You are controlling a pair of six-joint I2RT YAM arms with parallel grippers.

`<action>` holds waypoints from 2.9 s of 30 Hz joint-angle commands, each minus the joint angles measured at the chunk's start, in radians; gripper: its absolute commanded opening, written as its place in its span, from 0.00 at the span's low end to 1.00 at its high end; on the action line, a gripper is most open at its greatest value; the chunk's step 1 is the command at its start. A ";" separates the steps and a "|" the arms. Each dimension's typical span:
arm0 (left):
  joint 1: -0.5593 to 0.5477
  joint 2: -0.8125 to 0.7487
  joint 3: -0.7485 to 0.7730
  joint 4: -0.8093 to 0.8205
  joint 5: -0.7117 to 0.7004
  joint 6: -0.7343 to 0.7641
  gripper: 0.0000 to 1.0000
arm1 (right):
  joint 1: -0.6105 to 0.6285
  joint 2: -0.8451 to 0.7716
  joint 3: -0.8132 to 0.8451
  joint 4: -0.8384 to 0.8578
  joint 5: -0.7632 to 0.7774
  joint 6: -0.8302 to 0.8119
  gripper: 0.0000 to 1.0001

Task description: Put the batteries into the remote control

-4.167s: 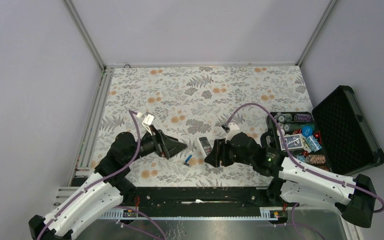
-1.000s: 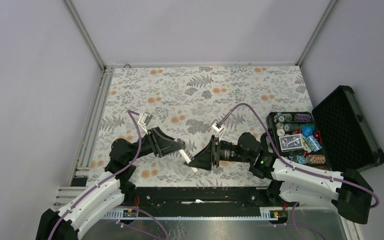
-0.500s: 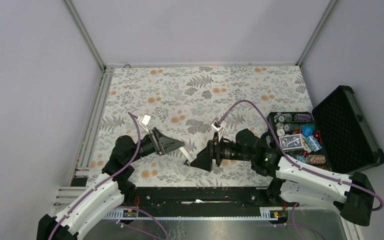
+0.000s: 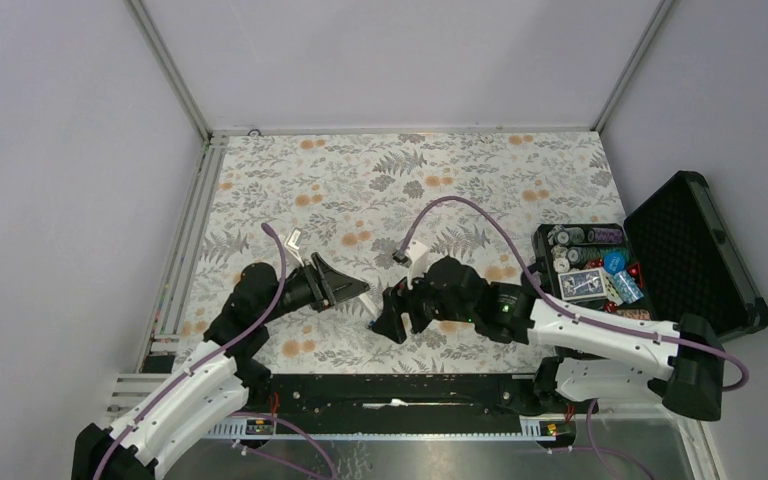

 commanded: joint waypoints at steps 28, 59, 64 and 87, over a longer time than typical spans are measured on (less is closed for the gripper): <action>0.007 -0.019 0.056 -0.048 -0.044 0.033 0.00 | 0.221 0.261 0.208 -0.148 0.471 -0.102 0.11; 0.060 0.213 0.280 0.009 0.427 0.289 0.99 | 0.219 0.075 0.254 -0.337 0.321 0.023 0.00; 0.057 0.206 0.280 0.020 0.431 0.321 0.99 | 0.219 0.011 0.281 -0.408 0.246 0.000 0.00; 0.057 -0.054 0.265 -0.169 0.543 0.417 0.99 | 0.194 -0.193 0.214 -0.514 -0.088 -0.133 0.00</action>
